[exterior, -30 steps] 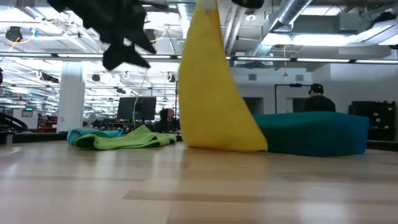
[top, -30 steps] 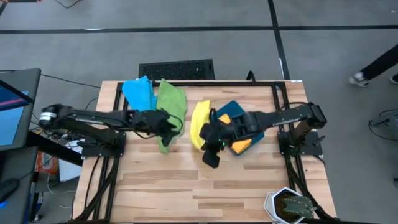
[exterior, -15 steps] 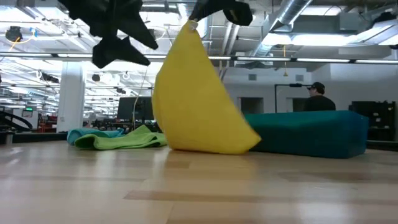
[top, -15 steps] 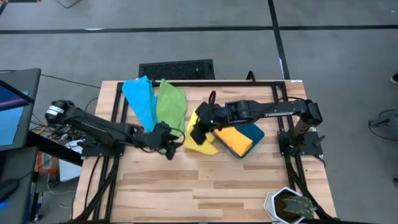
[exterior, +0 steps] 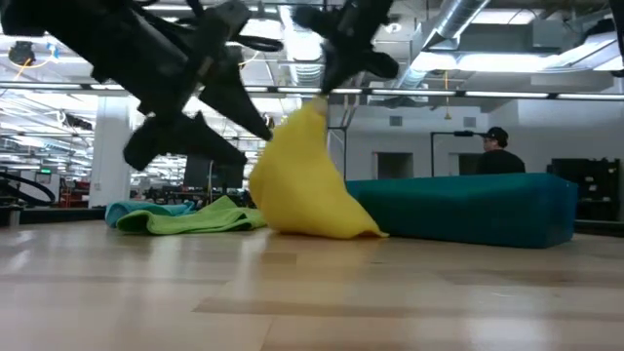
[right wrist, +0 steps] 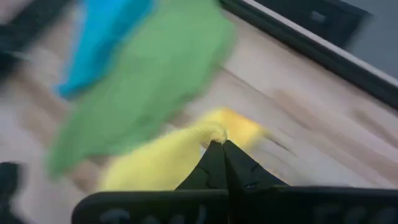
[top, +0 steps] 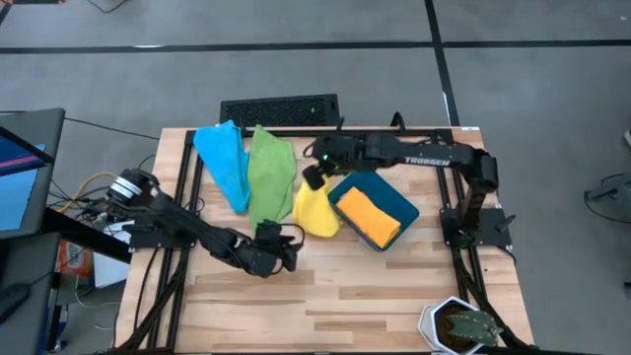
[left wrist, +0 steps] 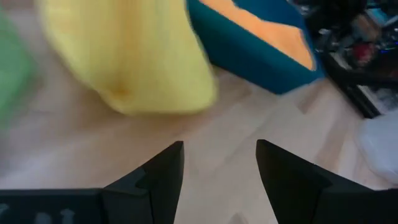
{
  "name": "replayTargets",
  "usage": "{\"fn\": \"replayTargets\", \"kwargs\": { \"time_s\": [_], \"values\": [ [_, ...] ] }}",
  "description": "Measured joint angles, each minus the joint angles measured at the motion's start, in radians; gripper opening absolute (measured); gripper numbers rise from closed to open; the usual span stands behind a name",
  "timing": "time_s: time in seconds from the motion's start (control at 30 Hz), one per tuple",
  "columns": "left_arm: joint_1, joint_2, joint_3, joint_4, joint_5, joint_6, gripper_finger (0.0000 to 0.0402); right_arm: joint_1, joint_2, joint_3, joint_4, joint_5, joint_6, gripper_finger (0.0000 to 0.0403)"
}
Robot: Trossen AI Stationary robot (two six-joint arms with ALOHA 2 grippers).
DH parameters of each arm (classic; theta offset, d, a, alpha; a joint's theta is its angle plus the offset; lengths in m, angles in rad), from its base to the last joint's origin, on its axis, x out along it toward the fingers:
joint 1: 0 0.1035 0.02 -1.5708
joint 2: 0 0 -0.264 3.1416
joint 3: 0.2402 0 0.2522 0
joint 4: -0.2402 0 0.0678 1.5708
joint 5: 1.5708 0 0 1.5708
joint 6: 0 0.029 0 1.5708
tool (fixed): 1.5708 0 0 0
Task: Fold microfiber towels
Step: Fold the yellow microfiber cloth
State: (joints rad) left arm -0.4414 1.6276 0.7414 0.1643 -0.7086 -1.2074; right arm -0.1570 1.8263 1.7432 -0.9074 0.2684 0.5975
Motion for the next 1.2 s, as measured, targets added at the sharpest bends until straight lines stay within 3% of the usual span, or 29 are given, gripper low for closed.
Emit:
{"fn": "replayTargets", "kwargs": {
  "time_s": [0.2, 0.3, 0.5, 0.77, 0.9, 1.03, 1.2],
  "values": [
    [0.004, 0.039, 0.012, 0.022, 0.008, -0.007, 0.0194, -0.041, -0.032, -0.002, -0.325, 0.007, -0.040, 0.0001],
    [0.008, 0.045, 0.032, 0.031, -0.024, 0.038, 0.0194, -0.024, -0.036, -0.001, -0.407, -0.021, -0.050, 0.0002],
    [0.048, 0.110, 0.105, 0.032, -0.103, 0.225, 0.0194, -0.047, -0.072, 0.002, -0.310, -0.222, -0.091, 0.0003],
    [0.080, 0.307, 0.310, 0.028, -0.078, 0.764, 0.0194, -0.088, -0.086, 0.000, -0.320, -0.241, -0.132, 0.0003],
    [0.100, 0.414, 0.409, 0.031, -0.096, 0.934, 0.0194, -0.091, -0.098, 0.000, -0.325, -0.245, -0.152, 0.0003],
    [0.144, 0.501, 0.479, -0.008, -0.009, 0.974, 0.0195, -0.098, -0.118, 0.001, -0.354, -0.244, -0.160, 0.0003],
    [0.211, 0.521, 0.511, -0.122, 0.002, 0.905, 0.0195, -0.098, -0.139, 0.001, -0.357, -0.244, -0.164, 0.0003]
  ]
}}
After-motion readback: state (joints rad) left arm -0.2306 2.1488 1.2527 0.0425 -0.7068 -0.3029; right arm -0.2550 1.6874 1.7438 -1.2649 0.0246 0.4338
